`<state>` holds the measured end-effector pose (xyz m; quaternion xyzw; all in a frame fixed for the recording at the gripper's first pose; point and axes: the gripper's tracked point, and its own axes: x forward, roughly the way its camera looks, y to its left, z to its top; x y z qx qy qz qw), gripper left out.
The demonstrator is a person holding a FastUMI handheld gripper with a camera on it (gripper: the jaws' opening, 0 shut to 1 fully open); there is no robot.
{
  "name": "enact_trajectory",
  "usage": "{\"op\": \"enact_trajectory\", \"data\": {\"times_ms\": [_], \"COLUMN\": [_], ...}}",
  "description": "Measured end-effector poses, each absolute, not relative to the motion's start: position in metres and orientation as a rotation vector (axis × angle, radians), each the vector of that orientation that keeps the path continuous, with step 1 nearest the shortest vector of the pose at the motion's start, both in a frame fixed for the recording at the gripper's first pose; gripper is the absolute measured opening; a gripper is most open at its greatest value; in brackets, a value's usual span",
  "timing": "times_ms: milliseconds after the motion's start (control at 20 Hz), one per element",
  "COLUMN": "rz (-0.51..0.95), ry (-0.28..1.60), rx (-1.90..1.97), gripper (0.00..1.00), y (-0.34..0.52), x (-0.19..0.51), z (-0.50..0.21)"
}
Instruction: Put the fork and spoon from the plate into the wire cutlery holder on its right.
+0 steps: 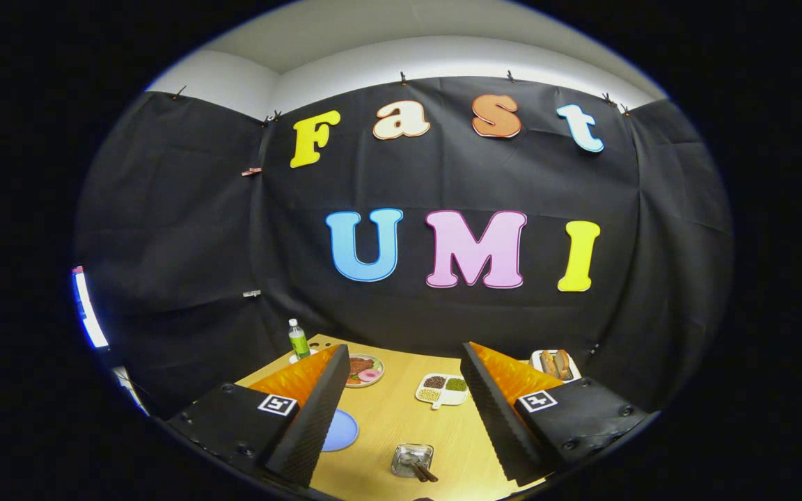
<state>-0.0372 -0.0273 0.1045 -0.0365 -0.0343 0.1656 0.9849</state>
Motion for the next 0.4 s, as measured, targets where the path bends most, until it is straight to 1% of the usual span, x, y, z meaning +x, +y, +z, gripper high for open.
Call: {"op": "enact_trajectory", "data": {"times_ms": [400], "rz": [0.384], "ry": [-0.033], "rx": [-0.075], "gripper": [0.99], "y": [-0.035], "x": [-0.03], "z": [0.083]}}
